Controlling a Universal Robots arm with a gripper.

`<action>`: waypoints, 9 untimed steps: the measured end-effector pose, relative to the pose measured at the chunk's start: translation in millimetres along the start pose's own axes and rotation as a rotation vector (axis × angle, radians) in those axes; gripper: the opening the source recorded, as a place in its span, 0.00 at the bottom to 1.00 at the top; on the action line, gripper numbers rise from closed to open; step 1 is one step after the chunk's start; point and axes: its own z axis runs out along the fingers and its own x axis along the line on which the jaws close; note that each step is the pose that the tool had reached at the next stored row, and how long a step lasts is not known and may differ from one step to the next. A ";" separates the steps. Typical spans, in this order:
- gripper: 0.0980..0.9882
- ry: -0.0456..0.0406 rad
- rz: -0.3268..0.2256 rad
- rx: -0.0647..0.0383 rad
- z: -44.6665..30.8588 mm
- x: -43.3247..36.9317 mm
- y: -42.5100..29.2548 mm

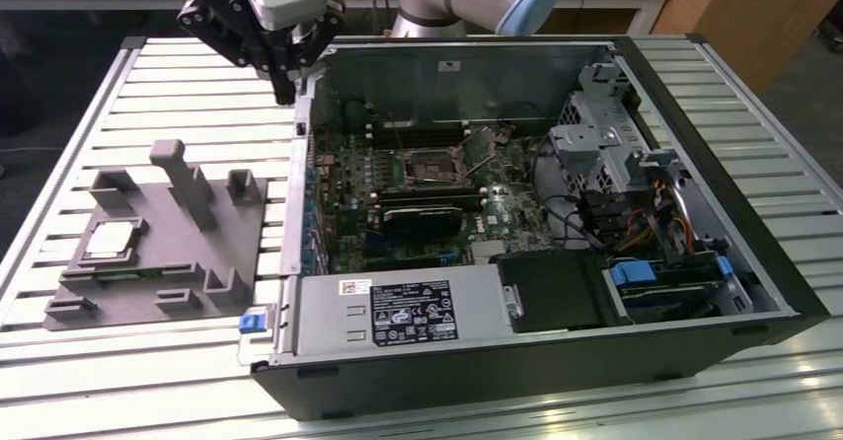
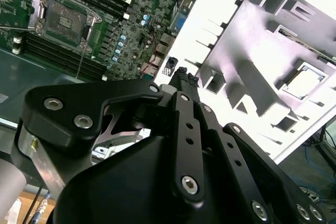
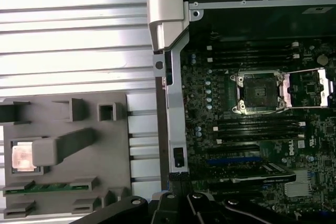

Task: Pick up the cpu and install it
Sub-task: 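Reach for the cpu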

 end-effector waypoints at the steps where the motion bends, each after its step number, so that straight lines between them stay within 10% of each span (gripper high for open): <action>1: 0.01 0.0000 0.000 0.000 0.1 0.7 -0.1; 9: 0.01 0.0000 0.000 0.000 0.6 6.1 -0.5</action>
